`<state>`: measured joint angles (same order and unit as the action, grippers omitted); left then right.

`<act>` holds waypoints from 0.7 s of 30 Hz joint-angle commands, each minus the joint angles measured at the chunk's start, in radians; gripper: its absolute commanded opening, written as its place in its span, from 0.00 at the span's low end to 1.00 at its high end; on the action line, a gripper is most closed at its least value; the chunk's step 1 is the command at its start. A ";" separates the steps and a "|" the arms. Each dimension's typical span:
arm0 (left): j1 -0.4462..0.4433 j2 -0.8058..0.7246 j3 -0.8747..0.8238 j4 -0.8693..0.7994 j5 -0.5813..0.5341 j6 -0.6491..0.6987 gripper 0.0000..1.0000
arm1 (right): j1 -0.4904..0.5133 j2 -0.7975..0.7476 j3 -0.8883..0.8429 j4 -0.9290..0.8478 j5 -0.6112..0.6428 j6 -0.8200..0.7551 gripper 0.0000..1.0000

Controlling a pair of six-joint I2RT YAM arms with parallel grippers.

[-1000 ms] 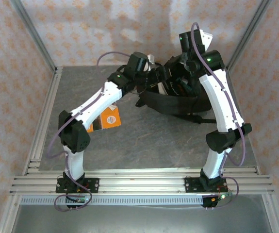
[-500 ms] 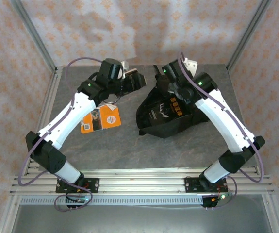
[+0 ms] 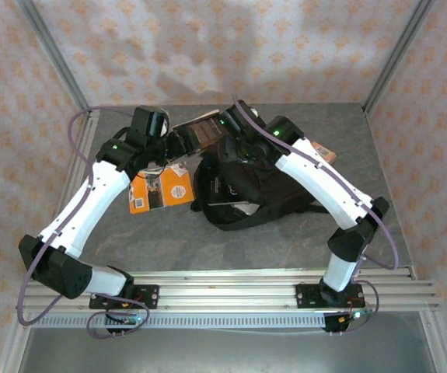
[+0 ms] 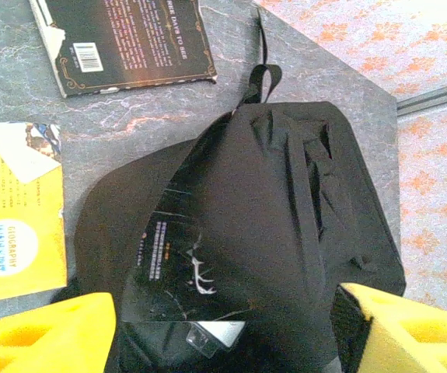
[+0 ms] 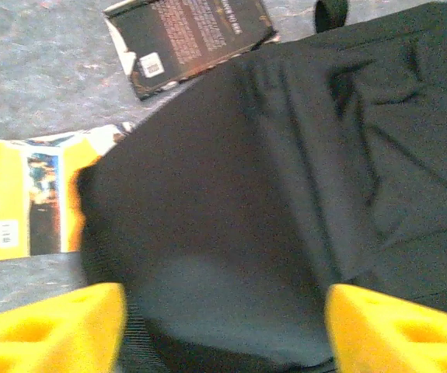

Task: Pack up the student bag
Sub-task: Close the student bag at the center of the table.

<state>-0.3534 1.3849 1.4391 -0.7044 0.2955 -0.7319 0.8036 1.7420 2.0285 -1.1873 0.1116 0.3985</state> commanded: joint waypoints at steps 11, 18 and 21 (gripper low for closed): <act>-0.194 0.280 0.285 -0.092 0.019 0.159 0.73 | -0.583 -0.168 -0.281 0.155 0.225 0.201 0.82; -0.251 0.434 0.309 -0.052 0.122 0.136 0.63 | -0.833 0.049 -0.361 0.350 -0.084 0.137 0.84; -0.254 0.498 0.315 -0.060 0.148 0.145 0.55 | -0.871 0.224 -0.227 0.267 -0.144 0.012 0.84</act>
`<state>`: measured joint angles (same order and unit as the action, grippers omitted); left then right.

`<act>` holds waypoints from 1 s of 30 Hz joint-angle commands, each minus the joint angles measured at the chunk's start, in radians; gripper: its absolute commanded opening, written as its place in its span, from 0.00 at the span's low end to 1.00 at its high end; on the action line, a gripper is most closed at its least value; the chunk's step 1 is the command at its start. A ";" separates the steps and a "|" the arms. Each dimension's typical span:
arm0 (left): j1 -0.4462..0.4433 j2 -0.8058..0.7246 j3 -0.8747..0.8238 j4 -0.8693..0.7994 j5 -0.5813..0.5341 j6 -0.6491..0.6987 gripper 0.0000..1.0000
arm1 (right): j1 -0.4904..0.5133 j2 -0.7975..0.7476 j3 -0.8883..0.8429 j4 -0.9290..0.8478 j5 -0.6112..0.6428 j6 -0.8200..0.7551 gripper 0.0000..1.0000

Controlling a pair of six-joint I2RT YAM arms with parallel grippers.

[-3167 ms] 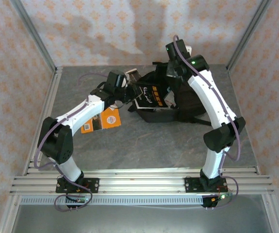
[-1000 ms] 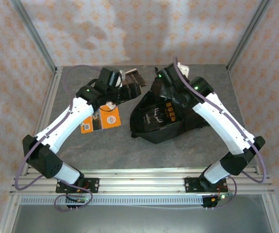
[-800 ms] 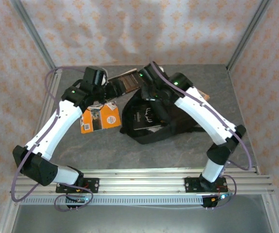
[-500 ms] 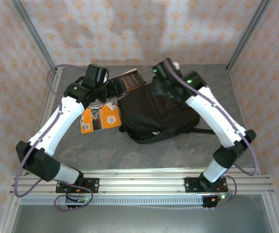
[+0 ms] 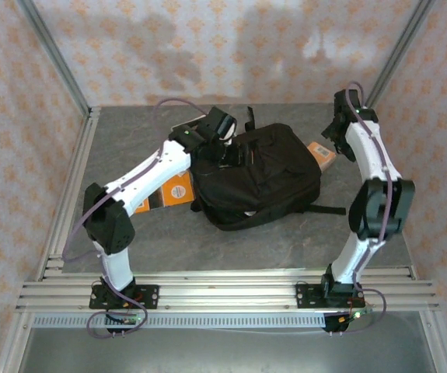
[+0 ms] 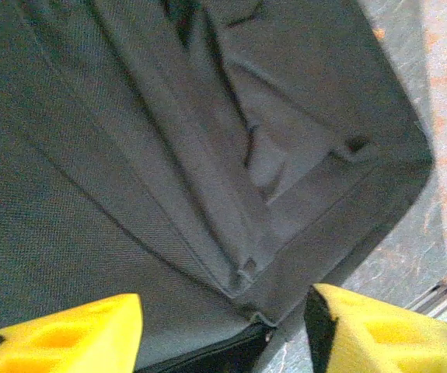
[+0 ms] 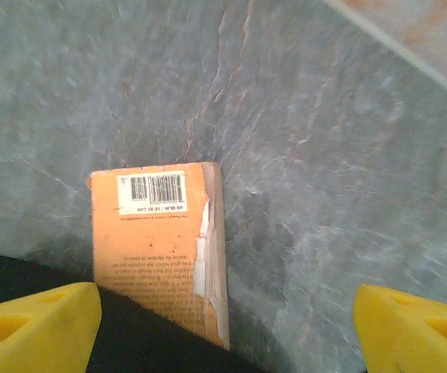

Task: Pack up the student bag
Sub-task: Close the student bag at the center of the table, then pick up the book from the top-right of the table.

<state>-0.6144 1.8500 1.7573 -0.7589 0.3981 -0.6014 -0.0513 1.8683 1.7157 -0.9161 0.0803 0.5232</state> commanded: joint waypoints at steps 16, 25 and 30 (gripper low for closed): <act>-0.005 0.305 0.106 -0.095 0.063 0.061 0.49 | -0.117 0.472 0.261 -0.024 -0.347 -0.302 0.85; -0.004 0.373 0.137 -0.120 0.046 0.104 0.48 | -0.117 0.411 0.183 0.079 -0.499 -0.289 0.60; -0.004 0.386 0.152 -0.129 0.034 0.115 0.48 | -0.117 0.378 0.149 0.091 -0.519 -0.304 0.48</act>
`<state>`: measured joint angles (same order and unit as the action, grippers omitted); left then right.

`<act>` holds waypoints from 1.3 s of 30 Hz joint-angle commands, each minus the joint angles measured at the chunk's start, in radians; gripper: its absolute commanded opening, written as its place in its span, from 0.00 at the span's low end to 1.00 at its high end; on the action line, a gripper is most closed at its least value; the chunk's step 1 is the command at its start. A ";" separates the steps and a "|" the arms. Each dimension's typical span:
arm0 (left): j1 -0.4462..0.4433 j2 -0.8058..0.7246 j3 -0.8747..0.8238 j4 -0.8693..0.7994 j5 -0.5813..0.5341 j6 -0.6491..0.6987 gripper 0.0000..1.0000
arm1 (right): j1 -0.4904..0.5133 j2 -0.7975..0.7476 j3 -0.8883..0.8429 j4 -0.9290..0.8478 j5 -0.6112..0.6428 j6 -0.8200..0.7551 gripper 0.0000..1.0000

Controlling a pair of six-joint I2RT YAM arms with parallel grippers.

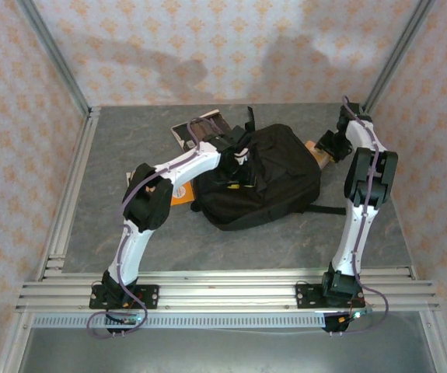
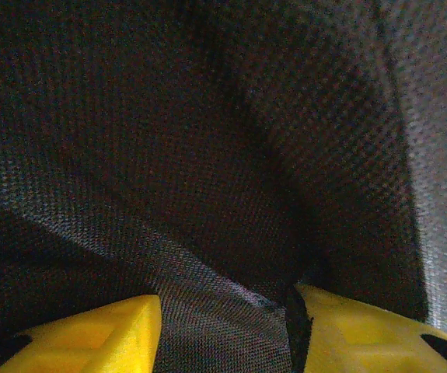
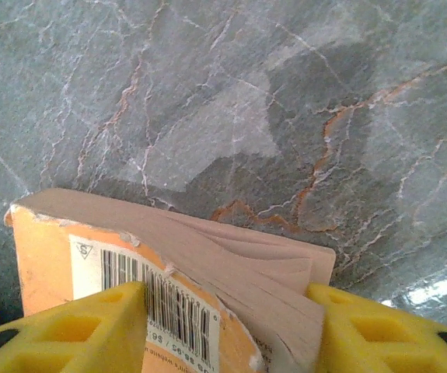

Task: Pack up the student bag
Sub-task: Pick up the book from the top-right of the table.

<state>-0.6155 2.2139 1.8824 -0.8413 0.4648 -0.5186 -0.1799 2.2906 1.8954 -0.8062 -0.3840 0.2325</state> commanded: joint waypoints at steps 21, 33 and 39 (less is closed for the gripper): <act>0.016 -0.065 0.047 -0.065 -0.061 -0.006 0.54 | 0.018 -0.298 -0.092 0.032 0.318 0.107 0.00; 0.066 -0.269 0.134 -0.113 -0.222 -0.010 0.68 | 0.216 -0.453 0.238 -0.024 0.614 0.039 0.00; 0.124 -0.399 0.149 -0.093 -0.263 -0.022 0.77 | 0.277 -0.509 0.298 0.002 0.319 0.128 0.00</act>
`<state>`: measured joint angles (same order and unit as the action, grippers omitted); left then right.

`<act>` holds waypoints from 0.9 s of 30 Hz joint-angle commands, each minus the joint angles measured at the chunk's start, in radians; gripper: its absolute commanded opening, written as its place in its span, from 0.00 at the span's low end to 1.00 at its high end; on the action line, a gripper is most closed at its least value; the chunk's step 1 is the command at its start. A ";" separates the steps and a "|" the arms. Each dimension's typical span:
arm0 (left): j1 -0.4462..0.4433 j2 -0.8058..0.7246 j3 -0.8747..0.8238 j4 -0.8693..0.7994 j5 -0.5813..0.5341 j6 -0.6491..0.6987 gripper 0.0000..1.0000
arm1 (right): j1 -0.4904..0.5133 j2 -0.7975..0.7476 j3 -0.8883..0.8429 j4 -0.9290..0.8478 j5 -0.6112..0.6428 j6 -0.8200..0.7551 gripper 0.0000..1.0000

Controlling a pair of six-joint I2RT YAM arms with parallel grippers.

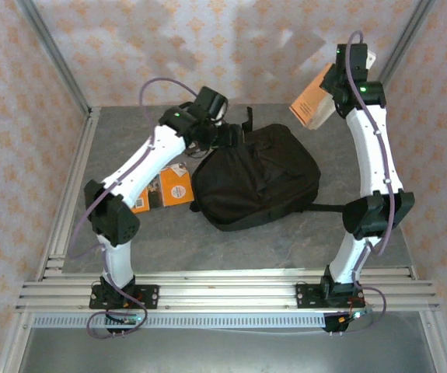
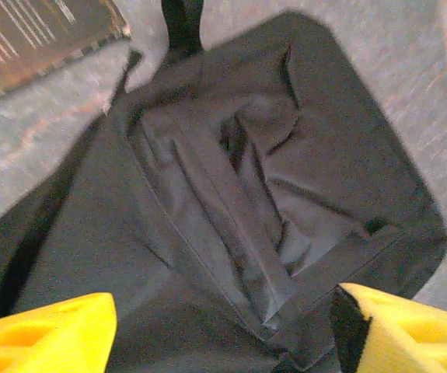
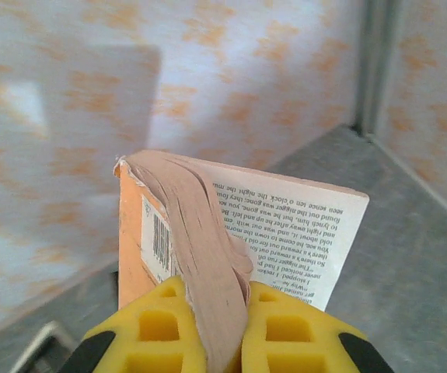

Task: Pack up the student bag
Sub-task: Pick up the book from the top-right of the table, then rotate the book.

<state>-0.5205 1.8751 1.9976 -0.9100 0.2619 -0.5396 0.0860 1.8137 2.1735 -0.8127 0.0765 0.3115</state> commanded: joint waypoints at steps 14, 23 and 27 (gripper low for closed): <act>0.183 -0.204 -0.285 0.321 0.576 0.011 0.83 | 0.162 -0.324 -0.506 0.354 -0.832 0.203 0.00; 0.164 -0.224 -0.459 0.655 0.833 -0.210 0.81 | 0.190 -0.386 -0.607 0.433 -0.939 0.272 0.00; 0.145 -0.216 -0.489 0.740 0.855 -0.269 0.72 | 0.191 -0.381 -0.629 0.487 -0.972 0.320 0.00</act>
<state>-0.3553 1.6836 1.5265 -0.3183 1.0298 -0.7326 0.2760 1.4631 1.5551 -0.4557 -0.8154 0.5697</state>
